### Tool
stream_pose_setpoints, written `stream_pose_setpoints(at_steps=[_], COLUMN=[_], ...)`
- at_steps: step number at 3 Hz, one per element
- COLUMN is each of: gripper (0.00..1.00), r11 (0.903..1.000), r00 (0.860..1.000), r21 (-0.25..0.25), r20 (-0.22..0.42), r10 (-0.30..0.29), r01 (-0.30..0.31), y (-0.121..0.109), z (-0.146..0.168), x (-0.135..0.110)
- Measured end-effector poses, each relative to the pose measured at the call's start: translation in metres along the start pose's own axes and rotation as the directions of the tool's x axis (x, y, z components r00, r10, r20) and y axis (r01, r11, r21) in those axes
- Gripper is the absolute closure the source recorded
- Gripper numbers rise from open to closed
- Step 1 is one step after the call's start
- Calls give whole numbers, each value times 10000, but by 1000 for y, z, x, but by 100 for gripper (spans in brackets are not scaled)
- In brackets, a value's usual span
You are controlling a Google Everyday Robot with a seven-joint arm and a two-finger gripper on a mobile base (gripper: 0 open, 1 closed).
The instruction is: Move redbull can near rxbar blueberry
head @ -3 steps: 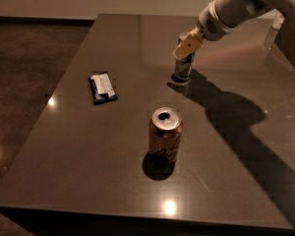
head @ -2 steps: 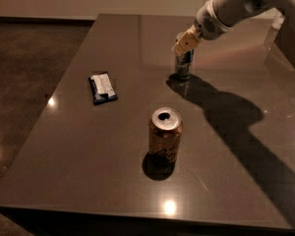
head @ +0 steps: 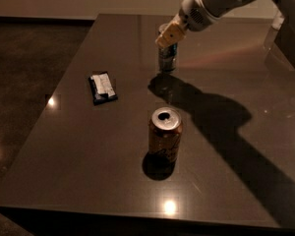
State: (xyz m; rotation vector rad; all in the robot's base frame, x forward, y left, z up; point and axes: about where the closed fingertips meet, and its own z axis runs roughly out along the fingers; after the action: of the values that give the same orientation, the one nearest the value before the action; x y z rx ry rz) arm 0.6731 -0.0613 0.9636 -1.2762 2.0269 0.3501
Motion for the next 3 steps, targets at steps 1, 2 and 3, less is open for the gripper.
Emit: stream_pose_setpoints(at_steps=[1, 2, 3], gripper=[100, 100, 100], r11=[9972, 9888, 9757], r00=[9985, 9949, 9901], r21=[-556, -1150, -1710], r20=[238, 453, 547], r10=[-495, -905, -1295], r01=[507, 951, 1370], y=[12, 23, 37], z=[11, 25, 41], x=[-22, -38, -49])
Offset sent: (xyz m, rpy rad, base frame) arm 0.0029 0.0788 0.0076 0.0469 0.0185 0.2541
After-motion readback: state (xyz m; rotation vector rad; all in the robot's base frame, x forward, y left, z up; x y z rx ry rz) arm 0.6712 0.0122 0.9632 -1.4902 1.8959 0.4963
